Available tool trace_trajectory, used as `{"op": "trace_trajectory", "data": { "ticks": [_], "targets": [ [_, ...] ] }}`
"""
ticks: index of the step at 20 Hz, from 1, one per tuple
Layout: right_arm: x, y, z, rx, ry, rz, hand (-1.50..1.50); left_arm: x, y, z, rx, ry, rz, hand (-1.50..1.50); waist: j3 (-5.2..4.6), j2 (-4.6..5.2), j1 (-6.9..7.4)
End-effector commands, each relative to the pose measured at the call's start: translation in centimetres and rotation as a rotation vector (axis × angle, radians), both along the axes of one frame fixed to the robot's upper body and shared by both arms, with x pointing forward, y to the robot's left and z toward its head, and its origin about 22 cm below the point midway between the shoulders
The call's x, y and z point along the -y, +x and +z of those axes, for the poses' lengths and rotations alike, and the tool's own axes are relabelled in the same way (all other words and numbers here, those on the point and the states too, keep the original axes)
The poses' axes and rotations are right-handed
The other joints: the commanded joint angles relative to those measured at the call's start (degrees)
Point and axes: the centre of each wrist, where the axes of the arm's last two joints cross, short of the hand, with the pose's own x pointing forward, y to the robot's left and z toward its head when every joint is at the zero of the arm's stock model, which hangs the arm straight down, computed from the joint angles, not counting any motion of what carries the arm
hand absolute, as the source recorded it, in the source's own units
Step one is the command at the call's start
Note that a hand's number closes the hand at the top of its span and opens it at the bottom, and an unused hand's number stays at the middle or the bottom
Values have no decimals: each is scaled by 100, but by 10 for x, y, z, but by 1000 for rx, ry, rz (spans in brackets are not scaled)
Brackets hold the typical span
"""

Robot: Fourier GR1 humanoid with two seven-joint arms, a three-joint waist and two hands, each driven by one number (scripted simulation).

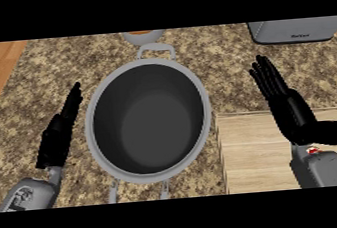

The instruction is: Pick the cupcake from the tray and place it in the pot

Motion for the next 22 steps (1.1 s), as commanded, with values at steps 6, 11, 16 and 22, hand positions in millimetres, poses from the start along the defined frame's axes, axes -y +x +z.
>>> {"op": "trace_trajectory", "data": {
  "ticks": [6,11,16,22],
  "targets": [
    [57,-30,10,-121,-365,-88,150,-111,-28,-8,-140,198,320,0,-59,9,-187],
    [85,-45,9,224,-602,-616,-150,-97,-23,-14,-307,69,360,0,-43,-8,-444],
    [66,-109,20,253,-690,-627,-150,-95,-18,-2,-308,87,373,0,-54,5,-330],
    [73,-131,54,56,-1011,-600,-150,-88,-13,7,-324,76,360,0,-69,31,-313]
  ]
}}
